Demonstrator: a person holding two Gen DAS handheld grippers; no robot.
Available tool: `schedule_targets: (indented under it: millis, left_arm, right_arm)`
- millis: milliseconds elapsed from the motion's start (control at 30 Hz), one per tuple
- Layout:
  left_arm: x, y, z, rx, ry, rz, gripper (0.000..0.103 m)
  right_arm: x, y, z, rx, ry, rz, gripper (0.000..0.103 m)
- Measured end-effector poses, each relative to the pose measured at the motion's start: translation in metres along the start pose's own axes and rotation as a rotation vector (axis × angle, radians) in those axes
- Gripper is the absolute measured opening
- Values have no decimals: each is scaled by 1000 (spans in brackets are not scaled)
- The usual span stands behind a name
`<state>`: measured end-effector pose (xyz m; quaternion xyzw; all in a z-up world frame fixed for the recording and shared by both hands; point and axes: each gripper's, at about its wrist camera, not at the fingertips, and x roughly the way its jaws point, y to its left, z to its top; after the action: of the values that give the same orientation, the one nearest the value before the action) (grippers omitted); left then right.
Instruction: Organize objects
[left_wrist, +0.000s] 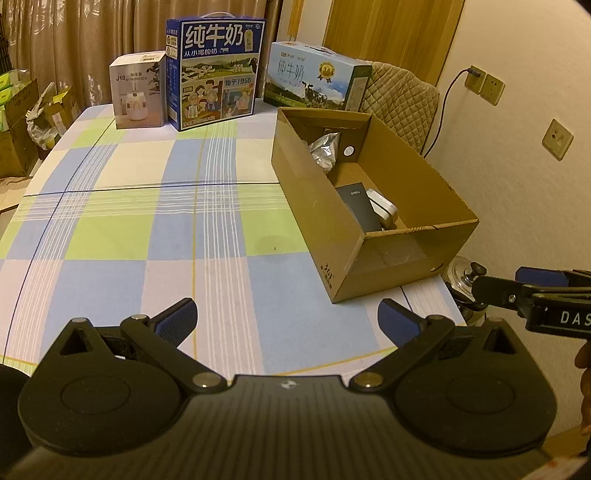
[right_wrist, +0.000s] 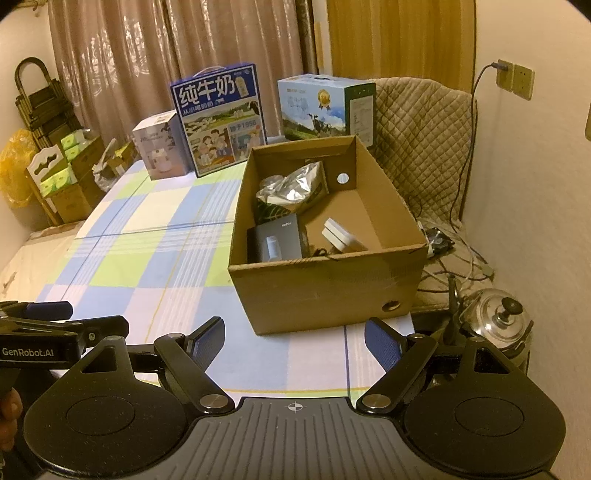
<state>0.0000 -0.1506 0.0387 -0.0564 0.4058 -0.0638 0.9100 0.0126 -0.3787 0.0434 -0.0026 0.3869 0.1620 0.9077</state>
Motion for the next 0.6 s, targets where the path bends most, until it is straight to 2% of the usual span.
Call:
schedule_targets:
  millis: [600]
  left_arm:
    - [1, -1, 1, -11, -10, -9, 102]
  right_arm:
    - [1, 2, 2, 4, -2, -5, 80]
